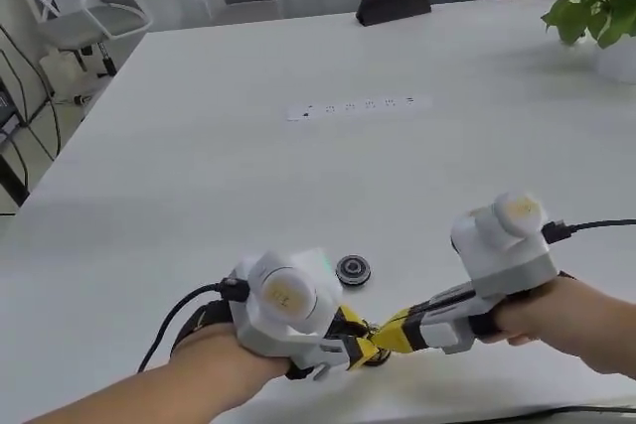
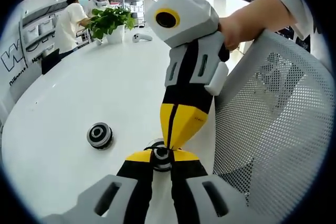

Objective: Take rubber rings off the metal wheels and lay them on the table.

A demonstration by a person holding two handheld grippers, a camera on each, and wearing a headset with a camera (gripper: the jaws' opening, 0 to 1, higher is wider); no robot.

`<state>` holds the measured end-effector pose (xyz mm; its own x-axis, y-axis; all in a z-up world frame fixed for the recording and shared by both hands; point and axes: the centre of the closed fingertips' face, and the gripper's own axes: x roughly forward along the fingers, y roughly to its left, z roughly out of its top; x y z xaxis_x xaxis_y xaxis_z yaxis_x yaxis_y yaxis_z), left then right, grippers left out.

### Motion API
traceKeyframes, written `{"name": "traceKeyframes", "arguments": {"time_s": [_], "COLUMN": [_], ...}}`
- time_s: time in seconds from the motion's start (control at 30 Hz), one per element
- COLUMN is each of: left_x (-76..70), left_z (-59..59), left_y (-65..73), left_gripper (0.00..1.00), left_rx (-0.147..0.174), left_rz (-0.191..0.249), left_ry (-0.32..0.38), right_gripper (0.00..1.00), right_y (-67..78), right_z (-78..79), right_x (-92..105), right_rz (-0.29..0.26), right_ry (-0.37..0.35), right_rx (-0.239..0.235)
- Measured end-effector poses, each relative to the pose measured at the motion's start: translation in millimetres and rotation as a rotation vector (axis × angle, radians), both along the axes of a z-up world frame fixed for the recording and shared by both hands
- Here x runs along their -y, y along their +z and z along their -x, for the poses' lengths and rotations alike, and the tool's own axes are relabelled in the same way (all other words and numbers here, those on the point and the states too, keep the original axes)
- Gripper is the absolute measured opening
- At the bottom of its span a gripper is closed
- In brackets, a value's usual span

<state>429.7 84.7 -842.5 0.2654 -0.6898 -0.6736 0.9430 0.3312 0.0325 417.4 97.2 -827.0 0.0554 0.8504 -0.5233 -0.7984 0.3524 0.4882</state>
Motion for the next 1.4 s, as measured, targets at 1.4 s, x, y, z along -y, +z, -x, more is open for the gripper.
{"name": "traceKeyframes", "arguments": {"time_s": [1.4], "left_x": [-13.3], "left_z": [9.4], "left_y": [48.5], "left_gripper": [0.25], "left_rx": [-0.031], "left_rz": [0.151], "left_ry": [0.007], "right_gripper": [0.0], "right_y": [10.5], "right_z": [-12.9], "right_x": [14.4], "right_rz": [-0.047], "right_ry": [-0.064], "right_rx": [0.033]}}
